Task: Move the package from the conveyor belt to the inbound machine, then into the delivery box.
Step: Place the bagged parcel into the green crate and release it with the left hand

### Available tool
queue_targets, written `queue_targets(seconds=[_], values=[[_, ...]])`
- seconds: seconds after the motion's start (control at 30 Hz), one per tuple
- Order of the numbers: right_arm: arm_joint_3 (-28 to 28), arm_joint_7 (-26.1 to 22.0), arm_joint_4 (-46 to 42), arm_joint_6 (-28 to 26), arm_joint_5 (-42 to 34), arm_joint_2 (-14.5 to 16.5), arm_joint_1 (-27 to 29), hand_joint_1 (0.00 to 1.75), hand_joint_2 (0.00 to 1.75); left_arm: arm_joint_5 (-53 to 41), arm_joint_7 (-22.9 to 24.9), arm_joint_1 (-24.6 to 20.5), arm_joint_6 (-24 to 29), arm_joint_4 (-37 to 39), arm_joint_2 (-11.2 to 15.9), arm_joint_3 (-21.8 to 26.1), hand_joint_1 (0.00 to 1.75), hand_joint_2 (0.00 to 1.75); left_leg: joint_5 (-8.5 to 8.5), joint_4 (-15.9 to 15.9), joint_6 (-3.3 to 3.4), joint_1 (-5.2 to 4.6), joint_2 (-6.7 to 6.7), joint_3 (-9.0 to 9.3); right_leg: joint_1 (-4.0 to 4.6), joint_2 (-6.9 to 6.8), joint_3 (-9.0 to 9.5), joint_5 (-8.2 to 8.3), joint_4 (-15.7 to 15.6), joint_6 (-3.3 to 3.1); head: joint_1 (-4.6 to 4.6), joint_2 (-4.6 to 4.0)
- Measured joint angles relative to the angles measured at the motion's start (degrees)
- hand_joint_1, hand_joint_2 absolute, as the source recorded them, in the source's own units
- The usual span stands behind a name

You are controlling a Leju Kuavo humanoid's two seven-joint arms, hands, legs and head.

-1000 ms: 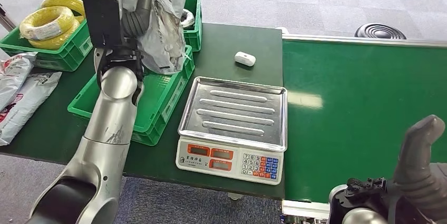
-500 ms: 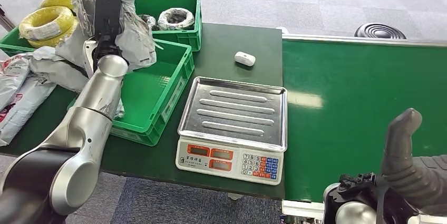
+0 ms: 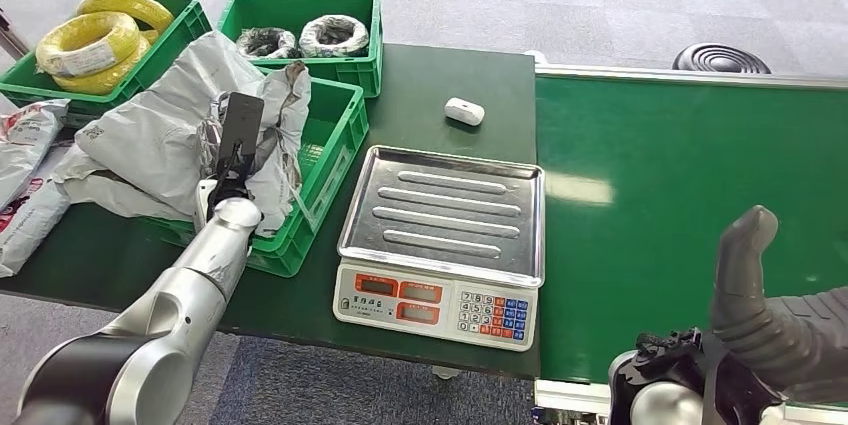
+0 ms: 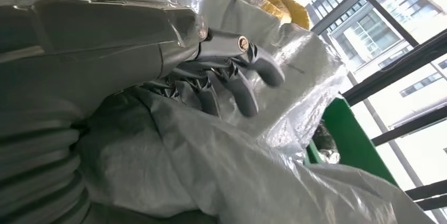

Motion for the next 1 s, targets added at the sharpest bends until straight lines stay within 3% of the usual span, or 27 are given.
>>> queue_targets(seconds=[0.5, 0.73, 0.87, 1.0], values=[[0.01, 0.0, 0.41, 0.0, -0.03, 0.0, 0.02, 0.0, 1.75, 0.68, -0.6, 1.13, 0.04, 0.7, -0.3, 1.64, 0.0, 1.75, 0.0, 0.0, 0.0, 0.0, 0.0, 0.0, 0.0, 0.0, 0.01, 0.0, 0.0, 0.0, 0.0, 0.0], [0.5, 0.0, 1.67, 0.0, -0.56, -0.07, -0.74, 0.0, 1.75, 6.31, -11.77, 2.0, 0.7, -1.32, -1.05, 4.76, 0.0, 1.75, 0.01, 0.0, 0.0, 0.0, -0.01, 0.0, 0.0, 0.0, 0.01, 0.0, 0.0, 0.0, 0.0, 0.0], [0.83, 0.0, 2.66, 0.0, -0.62, -0.2, -1.25, 0.0, 1.75, 10.29, -18.62, 2.21, -1.36, -8.13, -2.12, 6.84, 0.0, 1.75, 0.01, 0.0, 0.0, 0.0, -0.02, 0.0, 0.0, 0.0, 0.01, 0.0, 0.0, 0.0, 0.0, 0.0], [0.72, 0.0, 3.26, 0.0, -0.43, -0.43, -1.39, 0.0, 1.75, 19.05, -18.03, 6.1, -11.15, -27.75, -4.3, 5.97, 0.0, 1.75, -0.01, 0.0, 0.0, 0.0, 0.06, -0.01, 0.0, 0.05, -0.01, 0.0, 0.0, 0.0, -0.01, 0.0]])
